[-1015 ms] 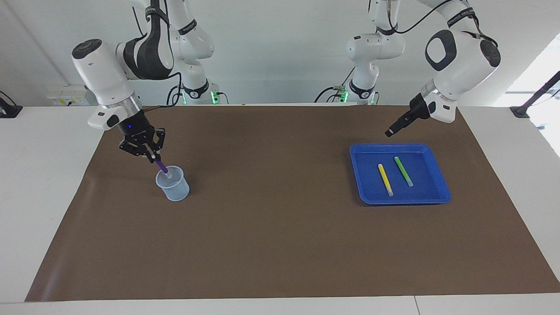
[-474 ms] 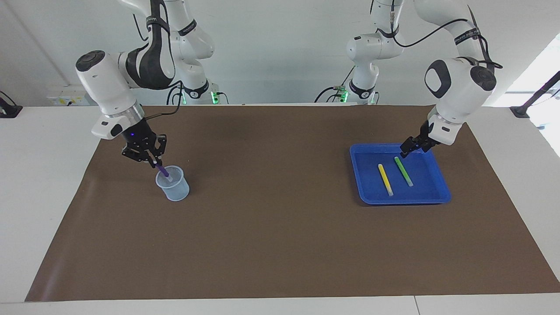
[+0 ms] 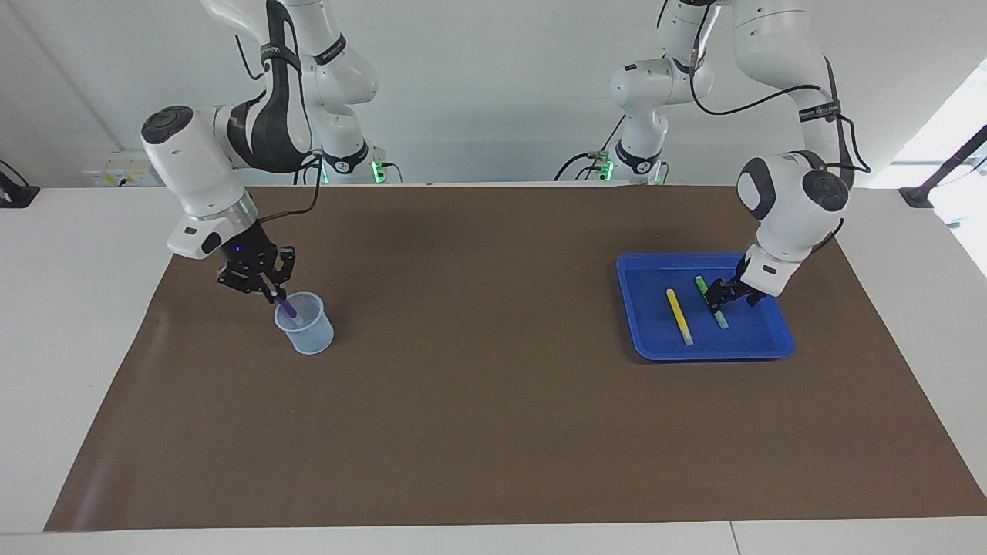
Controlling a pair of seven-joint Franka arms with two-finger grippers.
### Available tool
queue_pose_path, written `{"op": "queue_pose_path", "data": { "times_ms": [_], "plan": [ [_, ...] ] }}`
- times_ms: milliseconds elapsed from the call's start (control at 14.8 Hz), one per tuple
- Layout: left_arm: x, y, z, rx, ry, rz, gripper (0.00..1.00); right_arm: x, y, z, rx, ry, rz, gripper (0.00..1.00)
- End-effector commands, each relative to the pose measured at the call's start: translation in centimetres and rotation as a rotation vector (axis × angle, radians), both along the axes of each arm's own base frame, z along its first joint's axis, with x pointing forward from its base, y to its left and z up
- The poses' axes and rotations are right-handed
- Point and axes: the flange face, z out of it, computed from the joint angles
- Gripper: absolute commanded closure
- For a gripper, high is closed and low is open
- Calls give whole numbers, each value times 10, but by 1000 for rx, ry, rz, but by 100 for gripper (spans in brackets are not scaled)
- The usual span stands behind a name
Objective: Transfer and insert pens with both arms
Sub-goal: 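Release the purple pen in the cup while the left gripper grasps the green pen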
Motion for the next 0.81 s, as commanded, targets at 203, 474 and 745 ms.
{"op": "queue_pose_path", "data": {
  "times_ms": [203, 474, 745],
  "plan": [
    [-18, 1, -21, 13, 18, -22, 26, 0, 1, -8, -22, 0, 32, 100],
    [-23, -2, -22, 13, 62, -23, 26, -2, 2, -10, -22, 6, 35, 92],
    [-24, -3, -21, 13, 70, -27, 29, -2, -2, -10, -21, 6, 28, 39]
  ]
}}
